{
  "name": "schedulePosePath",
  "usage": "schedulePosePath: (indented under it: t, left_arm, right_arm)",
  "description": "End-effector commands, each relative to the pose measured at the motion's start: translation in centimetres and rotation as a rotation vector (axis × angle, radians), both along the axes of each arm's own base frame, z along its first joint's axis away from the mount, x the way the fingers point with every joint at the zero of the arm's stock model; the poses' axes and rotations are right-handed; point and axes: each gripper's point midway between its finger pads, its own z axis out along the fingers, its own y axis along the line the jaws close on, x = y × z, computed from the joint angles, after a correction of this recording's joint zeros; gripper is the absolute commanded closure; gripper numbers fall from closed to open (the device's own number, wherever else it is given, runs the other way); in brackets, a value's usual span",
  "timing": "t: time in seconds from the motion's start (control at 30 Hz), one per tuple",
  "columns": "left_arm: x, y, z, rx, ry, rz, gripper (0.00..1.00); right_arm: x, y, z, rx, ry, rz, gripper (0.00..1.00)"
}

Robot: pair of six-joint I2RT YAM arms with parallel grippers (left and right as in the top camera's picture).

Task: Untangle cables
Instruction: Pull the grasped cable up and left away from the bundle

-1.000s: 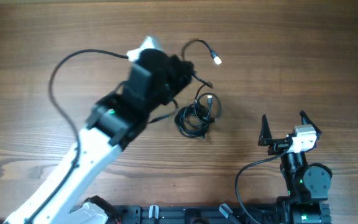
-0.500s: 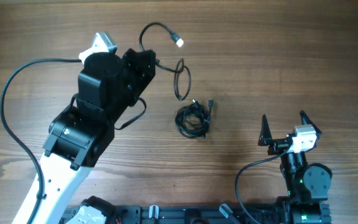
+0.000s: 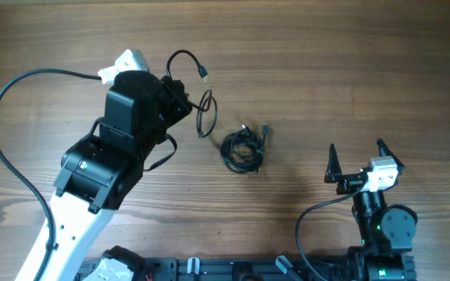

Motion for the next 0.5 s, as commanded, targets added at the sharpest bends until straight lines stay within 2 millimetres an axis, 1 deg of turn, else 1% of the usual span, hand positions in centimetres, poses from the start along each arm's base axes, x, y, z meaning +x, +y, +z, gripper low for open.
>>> schedulePosePath:
  t: [0.0,0.2,0.27,0.37,0.47]
  left_arm:
    - [0.3,2.4,0.7,0.061,-0.025,0.069,0.96]
    - [0.5,7.2,-0.7,0.091,0.044,0.201,0.96]
    - [0.5,7.9,-0.9,0.096,0.052,0.219,0.96]
    - [0.7,8.7,-0.7,0.167,0.032,0.206,0.96]
    - [0.5,11.1,-0.8,0.255,0.034,0.312,0.96]
  right_arm:
    - [0.0,-0.1,0.1,-0.008,-0.007,-0.006,0.00]
    - [0.0,-0.1,0.1,-0.008,-0.007,-0.006,0.00]
    - [0.0,-0.1,0.1,-0.008,-0.007,-0.006,0.00]
    - [0.0,-0.1,0.1,-0.008,-0.007,-0.006,0.00]
    - [0.0,-0.1,0.1,-0.008,-0.007,-0.006,0.00]
